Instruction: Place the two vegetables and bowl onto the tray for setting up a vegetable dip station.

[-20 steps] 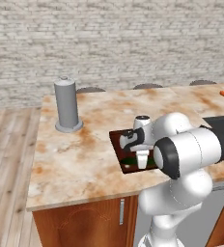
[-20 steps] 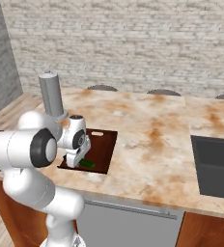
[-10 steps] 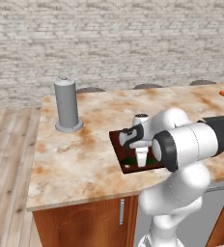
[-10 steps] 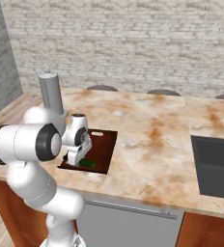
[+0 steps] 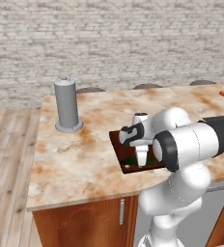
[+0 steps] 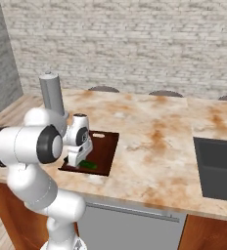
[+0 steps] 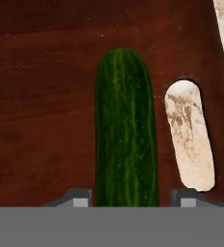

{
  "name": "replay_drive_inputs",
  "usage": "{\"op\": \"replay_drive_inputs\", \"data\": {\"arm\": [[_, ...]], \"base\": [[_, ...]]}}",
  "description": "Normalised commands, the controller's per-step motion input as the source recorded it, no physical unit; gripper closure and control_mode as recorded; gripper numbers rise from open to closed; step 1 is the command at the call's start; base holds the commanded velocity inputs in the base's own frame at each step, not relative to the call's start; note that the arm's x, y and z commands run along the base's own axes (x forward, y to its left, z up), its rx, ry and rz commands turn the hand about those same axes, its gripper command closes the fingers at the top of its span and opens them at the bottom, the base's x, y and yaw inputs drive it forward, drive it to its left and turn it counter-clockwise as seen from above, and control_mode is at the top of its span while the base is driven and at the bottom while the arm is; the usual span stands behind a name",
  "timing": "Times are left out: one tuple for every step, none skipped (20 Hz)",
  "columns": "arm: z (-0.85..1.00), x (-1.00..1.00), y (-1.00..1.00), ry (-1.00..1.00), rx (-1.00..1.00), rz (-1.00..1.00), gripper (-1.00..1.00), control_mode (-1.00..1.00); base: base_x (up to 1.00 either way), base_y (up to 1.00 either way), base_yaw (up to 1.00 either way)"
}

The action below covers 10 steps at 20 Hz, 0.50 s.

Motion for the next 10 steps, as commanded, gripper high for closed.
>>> {"op": "replay_drive_inputs", "data": {"arm": [[0.00, -0.14, -0.04, 0.00, 0.00, 0.00, -1.00, -1.00], [0.02, -0.12, -0.02, 0.00, 0.00, 0.00, -1.00, -1.00], [0.07, -0.13, -0.05, 0.00, 0.00, 0.00, -1.00, -1.00], [0.07, -0.12, -0.05, 0.00, 0.00, 0.00, -1.00, -1.00], [0.09, -0.14, -0.05, 0.00, 0.00, 0.00, -1.00, -1.00], [0.10, -0.09, -0.02, 0.00, 0.00, 0.00, -1.00, -1.00], [0.18, -0.02, -0.01, 0.00, 0.00, 0.00, -1.00, -1.00], [0.23, -0.03, 0.00, 0.00, 0.00, 0.00, -1.00, -1.00], [0.27, -0.03, -0.05, 0.00, 0.00, 0.00, -1.00, -1.00], [0.24, -0.07, -0.05, 0.00, 0.00, 0.00, -1.00, -1.00]], "base": [[0.00, 0.00, 0.00], [0.00, 0.00, 0.00], [0.00, 0.00, 0.00], [0.00, 0.00, 0.00], [0.00, 0.00, 0.00], [0.00, 0.00, 0.00], [0.00, 0.00, 0.00], [0.00, 0.00, 0.00], [0.00, 0.00, 0.00], [0.00, 0.00, 0.00]]}}
